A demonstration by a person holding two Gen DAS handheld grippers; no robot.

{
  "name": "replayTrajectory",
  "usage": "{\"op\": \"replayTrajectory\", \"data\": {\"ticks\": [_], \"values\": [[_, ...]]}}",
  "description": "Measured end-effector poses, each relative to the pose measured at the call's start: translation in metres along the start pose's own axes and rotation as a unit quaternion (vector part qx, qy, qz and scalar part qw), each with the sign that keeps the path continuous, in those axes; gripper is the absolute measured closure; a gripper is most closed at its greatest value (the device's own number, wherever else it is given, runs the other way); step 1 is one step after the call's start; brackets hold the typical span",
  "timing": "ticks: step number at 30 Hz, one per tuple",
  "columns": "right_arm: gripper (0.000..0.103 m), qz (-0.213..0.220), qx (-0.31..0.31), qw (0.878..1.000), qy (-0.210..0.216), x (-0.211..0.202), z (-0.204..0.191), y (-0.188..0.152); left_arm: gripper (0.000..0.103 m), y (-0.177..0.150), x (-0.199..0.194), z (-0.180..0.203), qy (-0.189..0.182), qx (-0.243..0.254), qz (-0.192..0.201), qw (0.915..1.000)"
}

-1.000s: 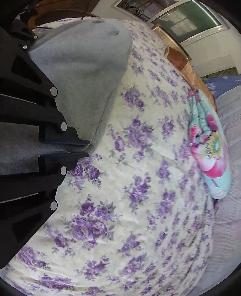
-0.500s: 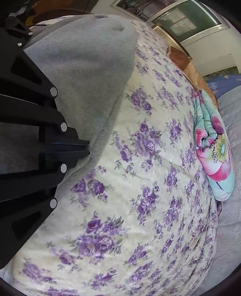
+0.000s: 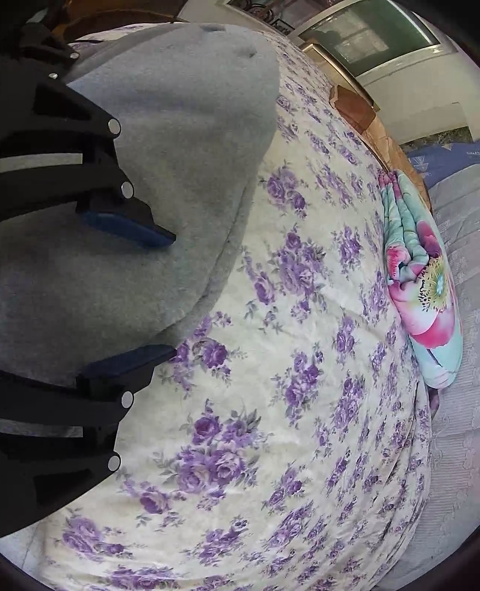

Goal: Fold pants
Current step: 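Open the right tool and withdraw it from the sweatpants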

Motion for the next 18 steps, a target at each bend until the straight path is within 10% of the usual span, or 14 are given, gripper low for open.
{"op": "replayTrajectory", "data": {"ticks": [8, 18], "values": [[0.015, 0.114, 0.043, 0.992, -0.012, -0.097, 0.029, 0.002, 0.011, 0.001, 0.003, 0.002, 0.002, 0.010, -0.004, 0.9999], [0.007, 0.186, 0.127, 0.973, -0.057, -0.220, 0.105, -0.127, 0.005, 0.002, 0.007, 0.003, 0.002, 0.015, -0.007, 0.9999]]}}
Point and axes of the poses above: each gripper's, at about its wrist camera, not at the fingertips, and x roughly the way its jaws point, z to its right, y to its top, the point moved 9 cm from there along x, roughly the way its jaws point, and after that the axes turned 5 degrees about -x, right-handed, at the moved point
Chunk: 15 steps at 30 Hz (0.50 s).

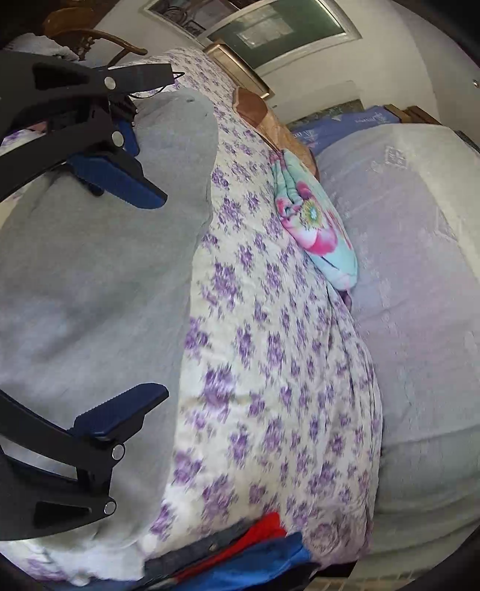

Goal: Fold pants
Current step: 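Open the right tool and withdraw it from the sweatpants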

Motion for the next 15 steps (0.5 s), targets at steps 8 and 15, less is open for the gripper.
{"op": "replayTrajectory", "data": {"ticks": [8, 15], "values": [[0.007, 0.108, 0.126, 0.983, -0.077, -0.182, 0.094, -0.056, 0.005, -0.001, 0.000, 0.001, -0.001, 0.002, 0.000, 1.0000], [0.003, 0.108, 0.138, 0.971, -0.164, -0.247, 0.136, -0.070, 0.005, -0.001, 0.000, 0.001, 0.001, 0.005, 0.000, 1.0000]]}}
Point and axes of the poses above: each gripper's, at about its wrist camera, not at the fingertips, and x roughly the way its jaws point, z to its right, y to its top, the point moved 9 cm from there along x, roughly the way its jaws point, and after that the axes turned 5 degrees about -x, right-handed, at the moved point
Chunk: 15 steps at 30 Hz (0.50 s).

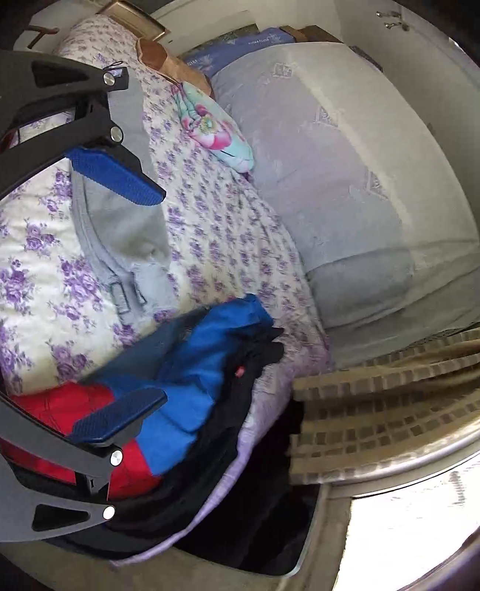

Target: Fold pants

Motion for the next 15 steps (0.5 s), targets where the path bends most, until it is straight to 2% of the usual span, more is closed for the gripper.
{"op": "replayTrajectory", "data": {"ticks": [2, 4, 8, 10, 15], "values": [[0.003, -0.050, 0.013, 0.998, 0.024, 0.043, -0.004, -0.031, 0.005, 0.000, 0.000, 0.000, 0.000, 0.000, 0.000, 1.0000], [0.003, -0.080, 0.031, 0.995, 0.041, 0.085, -0.012, -0.057, 0.005, 0.000, 0.000, 0.000, 0.001, 0.001, 0.000, 1.0000], [0.003, -0.132, 0.118, 0.980, 0.095, 0.145, -0.015, -0.094, 0.005, 0.000, 0.000, 0.000, 0.001, 0.001, 0.000, 1.0000], [0.003, -0.127, 0.146, 0.976, 0.097, 0.160, -0.010, -0.096, 0.005, 0.000, 0.000, 0.000, 0.001, 0.000, 0.000, 1.0000], [0.004, -0.106, 0.164, 0.976, 0.099, 0.193, -0.012, -0.079, 0.005, 0.000, 0.000, 0.000, 0.002, 0.002, 0.000, 1.0000]]}}
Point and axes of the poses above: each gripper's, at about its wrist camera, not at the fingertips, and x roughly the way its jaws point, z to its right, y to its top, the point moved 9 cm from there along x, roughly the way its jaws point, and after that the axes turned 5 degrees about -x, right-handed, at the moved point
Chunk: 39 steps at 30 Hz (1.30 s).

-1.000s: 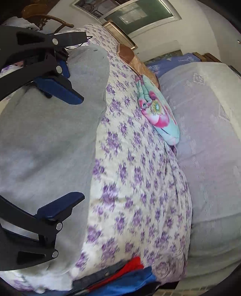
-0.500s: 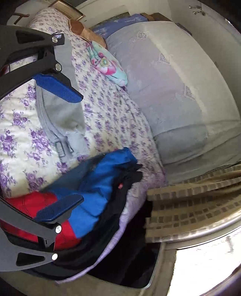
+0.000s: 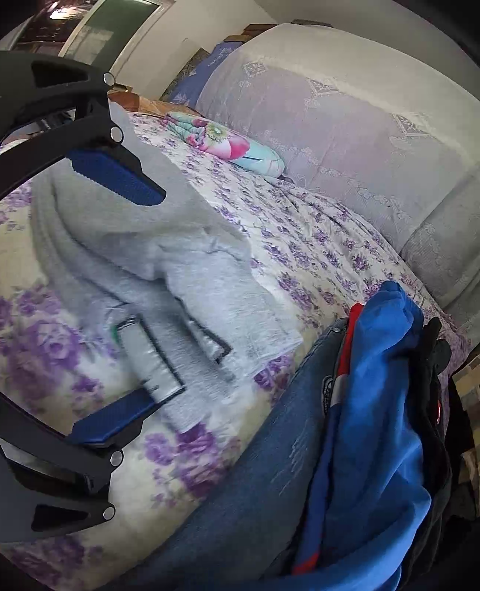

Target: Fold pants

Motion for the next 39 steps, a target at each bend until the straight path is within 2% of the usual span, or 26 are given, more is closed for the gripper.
{"op": "replayTrajectory", "data": {"ticks": [1, 2, 4, 7, 10, 13, 16, 18, 20, 22, 24, 27, 32, 35, 36, 37, 39], "values": [[0.018, 0.009, 0.000, 1.000, 0.003, 0.005, -0.001, 0.004, 0.005, 0.000, 0.000, 0.000, 0.000, 0.000, 0.000, 1.0000], [0.057, 0.011, 0.004, 1.000, 0.012, 0.009, -0.002, 0.008, 0.005, 0.000, 0.000, 0.000, 0.000, 0.000, 0.000, 1.0000], [0.072, 0.014, 0.032, 0.998, 0.051, 0.005, -0.001, 0.016, 0.005, 0.000, 0.000, 0.001, 0.000, 0.000, 0.000, 1.0000], [0.074, 0.041, -0.006, 0.997, 0.070, -0.028, -0.021, 0.025, 0.005, 0.001, -0.004, 0.001, 0.004, 0.002, 0.004, 1.0000], [0.074, 0.066, -0.098, 0.992, 0.038, -0.060, -0.052, 0.025, 0.005, 0.001, -0.012, 0.002, 0.007, 0.005, 0.013, 0.9999], [0.074, 0.062, -0.141, 0.988, -0.027, -0.047, -0.053, 0.024, 0.005, -0.003, -0.014, -0.003, 0.008, 0.001, 0.007, 0.9999], [0.074, 0.030, -0.105, 0.992, -0.065, -0.014, -0.026, 0.011, 0.005, -0.005, -0.022, -0.012, 0.010, -0.002, 0.010, 0.9999], [0.074, 0.049, -0.116, 0.989, -0.073, -0.017, -0.031, 0.008, 0.005, -0.003, -0.038, -0.022, 0.004, -0.011, 0.024, 0.9997], [0.074, 0.078, -0.158, 0.981, -0.077, -0.032, -0.058, 0.012, 0.005, 0.001, -0.058, -0.044, 0.026, -0.030, 0.051, 0.9979], [0.074, 0.106, -0.232, 0.962, -0.094, -0.045, -0.100, 0.015, 0.005, 0.005, -0.075, -0.070, 0.046, -0.053, 0.071, 0.9950], [0.074, 0.127, -0.316, 0.933, -0.118, -0.048, -0.143, 0.011, 0.005, 0.007, -0.091, -0.095, 0.055, -0.083, 0.085, 0.9915], [0.074, 0.125, -0.402, 0.899, -0.122, -0.033, -0.199, -0.009, 0.005, 0.010, -0.110, -0.131, 0.074, -0.121, 0.105, 0.9844], [0.073, 0.076, -0.531, 0.834, -0.130, 0.022, -0.261, -0.077, 0.005, 0.007, -0.134, -0.190, 0.112, -0.171, 0.121, 0.9714], [0.070, 0.007, -0.568, 0.814, -0.117, 0.063, -0.271, -0.121, 0.005, -0.002, -0.140, -0.219, 0.124, -0.204, 0.115, 0.9642], [0.067, -0.021, -0.580, 0.806, -0.118, 0.077, -0.270, -0.135, 0.005, -0.005, -0.139, -0.227, 0.125, -0.214, 0.112, 0.9624], [0.058, -0.036, -0.593, 0.795, -0.125, 0.086, -0.268, -0.146, 0.005, -0.008, -0.137, -0.232, 0.125, -0.222, 0.108, 0.9611], [0.055, -0.023, -0.611, 0.779, -0.141, 0.086, -0.271, -0.154, 0.005, -0.012, -0.133, -0.237, 0.124, -0.228, 0.102, 0.9603]]}}
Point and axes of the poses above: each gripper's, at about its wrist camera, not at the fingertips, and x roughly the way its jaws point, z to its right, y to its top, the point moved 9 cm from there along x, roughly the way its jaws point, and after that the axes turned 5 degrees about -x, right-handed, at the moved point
